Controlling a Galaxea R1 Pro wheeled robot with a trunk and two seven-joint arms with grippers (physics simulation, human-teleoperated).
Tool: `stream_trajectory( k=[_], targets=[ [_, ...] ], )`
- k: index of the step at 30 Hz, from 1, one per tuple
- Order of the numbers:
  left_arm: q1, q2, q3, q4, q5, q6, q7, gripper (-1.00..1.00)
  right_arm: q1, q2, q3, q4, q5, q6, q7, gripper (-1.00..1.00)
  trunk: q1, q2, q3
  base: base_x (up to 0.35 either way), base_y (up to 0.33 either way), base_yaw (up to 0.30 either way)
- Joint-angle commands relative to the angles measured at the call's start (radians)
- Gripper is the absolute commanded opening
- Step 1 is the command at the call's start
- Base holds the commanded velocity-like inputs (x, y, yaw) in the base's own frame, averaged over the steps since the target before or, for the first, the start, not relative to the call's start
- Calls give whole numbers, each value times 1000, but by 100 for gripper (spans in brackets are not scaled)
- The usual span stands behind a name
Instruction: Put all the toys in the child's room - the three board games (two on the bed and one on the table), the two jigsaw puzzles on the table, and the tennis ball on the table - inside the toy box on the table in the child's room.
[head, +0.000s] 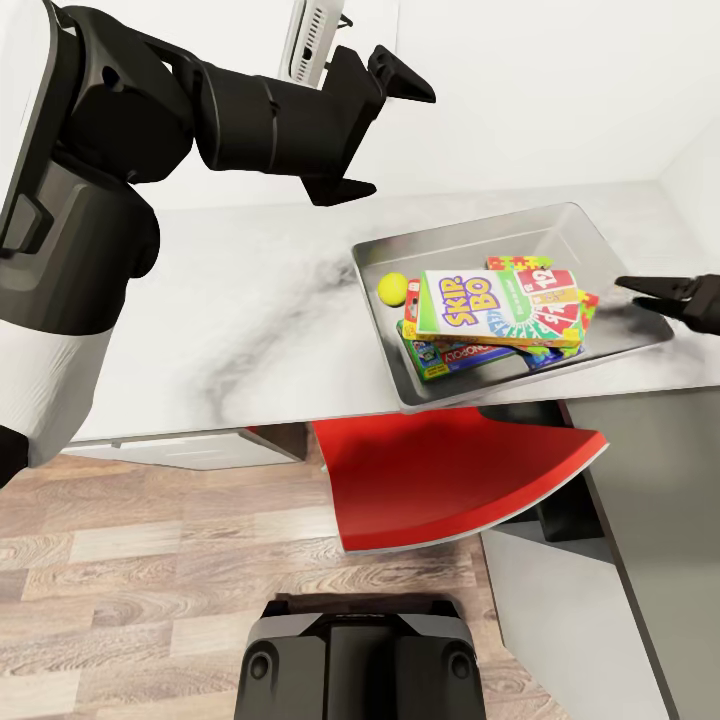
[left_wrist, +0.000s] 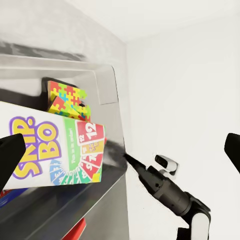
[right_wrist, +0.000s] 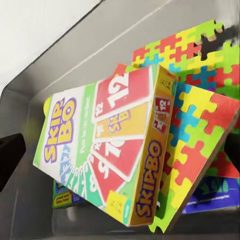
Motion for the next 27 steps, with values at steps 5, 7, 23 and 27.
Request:
stream_trajectory(
  k=[5, 7, 23, 27],
  targets=[
    [-1, 0, 0, 0, 3, 3, 4, 100, -2, -10, -46, -8, 7, 5, 13, 100, 1, -2, -1, 0, 0, 0],
    [-1, 0, 0, 0, 3, 2, 4, 100, -2, -11, -50, -9, 6, 5, 14, 100, 1, -2, -1, 0, 0, 0],
    [6, 0, -5, 23, -9, 5, 13, 100, 6, -9, -60, -11, -12, 5, 24, 100, 1, -2, -1, 0, 0, 0],
    [6, 0, -5, 23, -9, 5, 13, 100, 6, -9, -60, -11, -12, 5, 24, 100, 1, -2, -1, 0, 0, 0]
  ],
)
